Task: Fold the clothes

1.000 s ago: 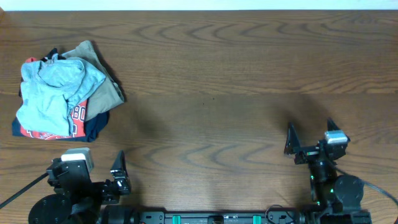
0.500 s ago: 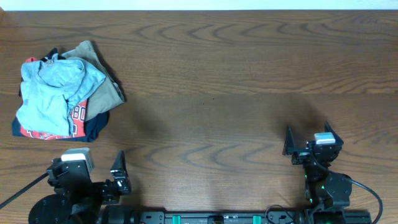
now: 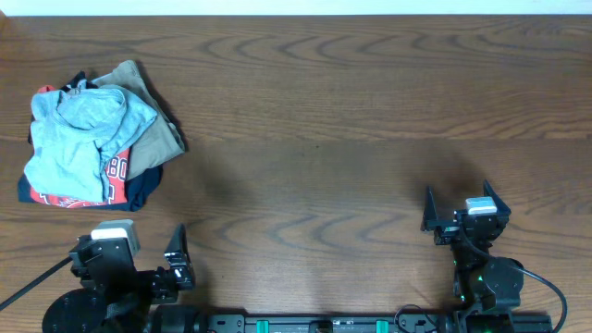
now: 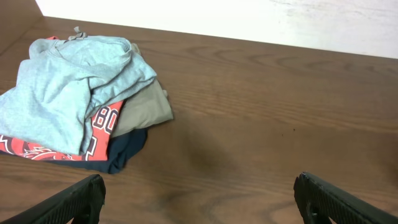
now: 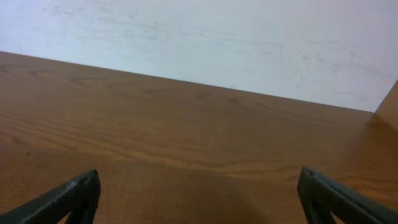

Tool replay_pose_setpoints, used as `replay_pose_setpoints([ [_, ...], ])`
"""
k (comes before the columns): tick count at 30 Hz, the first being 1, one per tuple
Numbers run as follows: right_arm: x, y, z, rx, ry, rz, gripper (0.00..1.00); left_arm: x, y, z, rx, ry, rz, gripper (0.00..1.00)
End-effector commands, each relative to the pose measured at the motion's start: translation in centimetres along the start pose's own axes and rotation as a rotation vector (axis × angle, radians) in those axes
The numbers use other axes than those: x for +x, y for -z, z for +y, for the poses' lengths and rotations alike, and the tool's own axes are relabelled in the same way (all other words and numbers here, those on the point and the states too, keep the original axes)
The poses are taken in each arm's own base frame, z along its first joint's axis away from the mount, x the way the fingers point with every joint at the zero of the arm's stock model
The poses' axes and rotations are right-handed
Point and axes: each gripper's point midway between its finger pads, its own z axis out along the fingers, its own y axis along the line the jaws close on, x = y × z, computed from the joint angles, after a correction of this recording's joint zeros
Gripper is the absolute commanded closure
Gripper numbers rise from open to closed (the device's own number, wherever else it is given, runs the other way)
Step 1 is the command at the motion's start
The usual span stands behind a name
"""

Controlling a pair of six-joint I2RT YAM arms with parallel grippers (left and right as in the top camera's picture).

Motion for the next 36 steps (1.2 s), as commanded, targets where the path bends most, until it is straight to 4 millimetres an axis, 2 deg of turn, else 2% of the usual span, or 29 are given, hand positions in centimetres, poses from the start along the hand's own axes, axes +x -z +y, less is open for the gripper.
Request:
replay_pose_setpoints([
  [1,0.0,0.0,0.0,0.001,0.015,-0.001,0.01,0.0,0.0,0.2,-0.009,0.005,-0.002,0.02],
  [24,0.0,0.0,0.0,0.001,0.015,-0.001,0.01,0.2,-0.1,0.2,-0.009,0.004,0.0,0.02],
  [29,0.0,0.0,0.0,0.001,0.015,-0.001,0.01,1.8,-0.5,1.4,-0.069,-0.039,0.006,0.02],
  [33,0.0,0.0,0.0,0.001,0.015,-0.001,0.01,4.3,-2.3,1.9,-0.073,-0.038,-0.025,0.02],
  [36,0.0,0.0,0.0,0.001,0.015,-0.001,0.01,5.4,-4.1,2.2,-0.077,-0.032,-0.069,0.02],
])
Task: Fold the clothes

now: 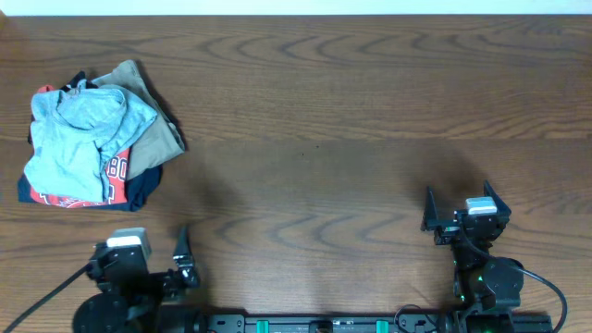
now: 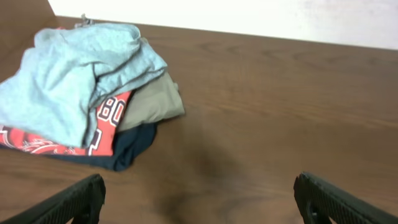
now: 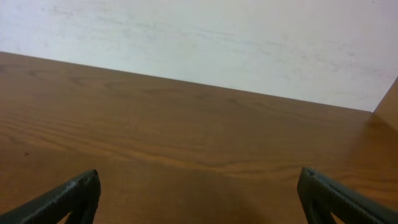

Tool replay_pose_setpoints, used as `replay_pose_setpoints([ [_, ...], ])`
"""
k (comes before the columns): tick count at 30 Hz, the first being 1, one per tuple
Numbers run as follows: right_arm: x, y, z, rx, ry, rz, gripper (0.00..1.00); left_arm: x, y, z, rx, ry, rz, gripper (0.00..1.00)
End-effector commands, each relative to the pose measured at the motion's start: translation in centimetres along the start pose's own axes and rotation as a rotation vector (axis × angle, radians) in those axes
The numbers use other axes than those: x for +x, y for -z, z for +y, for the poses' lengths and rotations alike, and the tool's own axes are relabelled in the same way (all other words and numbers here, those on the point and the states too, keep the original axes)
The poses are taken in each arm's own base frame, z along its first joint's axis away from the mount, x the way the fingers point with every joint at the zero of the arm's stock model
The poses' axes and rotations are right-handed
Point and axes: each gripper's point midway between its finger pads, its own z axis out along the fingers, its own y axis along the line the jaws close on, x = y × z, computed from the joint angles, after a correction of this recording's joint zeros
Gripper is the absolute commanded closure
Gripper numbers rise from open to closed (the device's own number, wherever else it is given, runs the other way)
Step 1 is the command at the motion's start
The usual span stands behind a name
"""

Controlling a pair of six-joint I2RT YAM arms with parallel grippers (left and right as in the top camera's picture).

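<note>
A heap of clothes (image 1: 92, 137) lies at the table's far left: a light blue-grey shirt (image 2: 68, 81) on top, then a tan garment (image 2: 152, 102), a red-orange printed one (image 2: 106, 121) and a dark navy one (image 2: 127, 146) underneath. My left gripper (image 2: 199, 199) stands open near the front left edge, well short of the heap, with nothing between its fingers. Over at the front right my right gripper (image 3: 199, 196) is open above bare wood, empty too.
The wooden table (image 1: 351, 139) stretches bare between the heap and the right arm (image 1: 467, 227). A white wall (image 3: 217, 43) runs behind the table's far edge. Both arm bases sit along the front edge.
My left gripper has drawn back toward the front edge and shifted slightly right; the heap now sits a bit farther left in its view. The right arm and the clothes have not moved.
</note>
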Motion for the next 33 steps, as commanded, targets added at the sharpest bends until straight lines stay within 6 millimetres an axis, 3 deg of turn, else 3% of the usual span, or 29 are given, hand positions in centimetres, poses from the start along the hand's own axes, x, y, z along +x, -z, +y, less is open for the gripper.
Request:
replay_pose_setpoints([
  [1,0.0,0.0,0.1,-0.002,0.015,-0.001,0.01,1.7,-2.0,0.7,-0.034,-0.008,-0.03,0.02],
  [8,0.0,0.0,0.1,-0.002,0.014,-0.001,0.01,2.8,-7.2,1.3,-0.044,0.054,-0.155,0.02],
  [13,0.0,0.0,0.1,-0.002,0.014,-0.001,0.01,2.3,-9.5,1.2,-0.03,0.058,-0.268,0.02],
  [21,0.0,0.0,0.1,-0.002,0.014,-0.001,0.01,2.9,-11.8,1.2,-0.011,0.075,-0.395,0.02],
  [28,0.0,0.0,0.1,-0.002,0.014,-0.001,0.01,5.8,-12.8,1.5,-0.027,0.069,-0.268,0.02],
  [33,0.0,0.0,0.1,-0.002,0.014,-0.001,0.01,6.0,-12.9,1.5,-0.028,0.069,-0.262,0.02],
])
